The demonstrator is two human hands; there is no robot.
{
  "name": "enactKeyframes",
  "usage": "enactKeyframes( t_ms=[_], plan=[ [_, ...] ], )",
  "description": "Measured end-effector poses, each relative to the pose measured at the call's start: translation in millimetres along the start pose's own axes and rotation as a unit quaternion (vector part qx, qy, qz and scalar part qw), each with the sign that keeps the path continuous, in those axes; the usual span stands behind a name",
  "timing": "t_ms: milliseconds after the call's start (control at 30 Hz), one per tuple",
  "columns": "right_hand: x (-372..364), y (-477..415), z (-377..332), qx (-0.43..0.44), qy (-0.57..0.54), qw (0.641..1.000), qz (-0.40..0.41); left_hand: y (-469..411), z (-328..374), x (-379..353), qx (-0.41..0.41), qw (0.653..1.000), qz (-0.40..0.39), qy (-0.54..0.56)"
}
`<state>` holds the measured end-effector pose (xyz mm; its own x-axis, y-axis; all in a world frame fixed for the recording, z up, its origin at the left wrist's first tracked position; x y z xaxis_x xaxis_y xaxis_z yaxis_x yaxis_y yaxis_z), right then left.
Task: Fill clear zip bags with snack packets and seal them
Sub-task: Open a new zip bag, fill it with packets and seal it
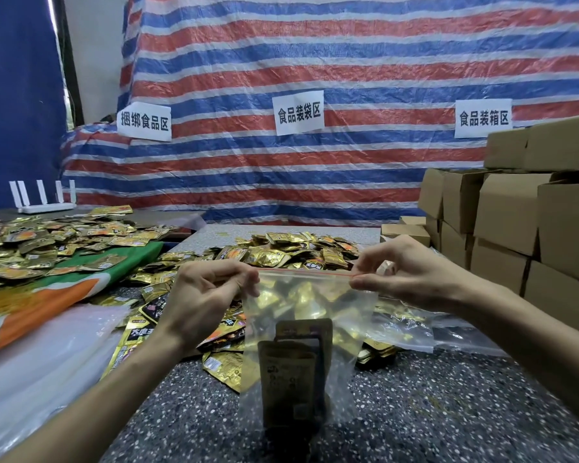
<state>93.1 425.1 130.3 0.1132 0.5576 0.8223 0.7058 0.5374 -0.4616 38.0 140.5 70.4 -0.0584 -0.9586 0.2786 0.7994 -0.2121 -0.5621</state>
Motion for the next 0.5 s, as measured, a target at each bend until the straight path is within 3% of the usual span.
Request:
enactKeyframes(
  t_ms=[500],
  plan=[
    [7,20,11,-0.006,-0.047,0.998,0.036,-1,1,-3,0.017,1.0,0.009,0.01]
  ],
)
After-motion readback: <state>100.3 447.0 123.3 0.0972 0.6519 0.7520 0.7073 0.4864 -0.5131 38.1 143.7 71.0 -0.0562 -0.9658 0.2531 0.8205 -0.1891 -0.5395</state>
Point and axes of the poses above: each hand's wrist, its own y-axis away from the middle knuckle, its own x-axis out of the back of the hand, z = x × y, the point moved 1 cm from there along -y, towards the middle knuckle, and after that the axes turned 11 degrees about x, right-handed, at the moved point
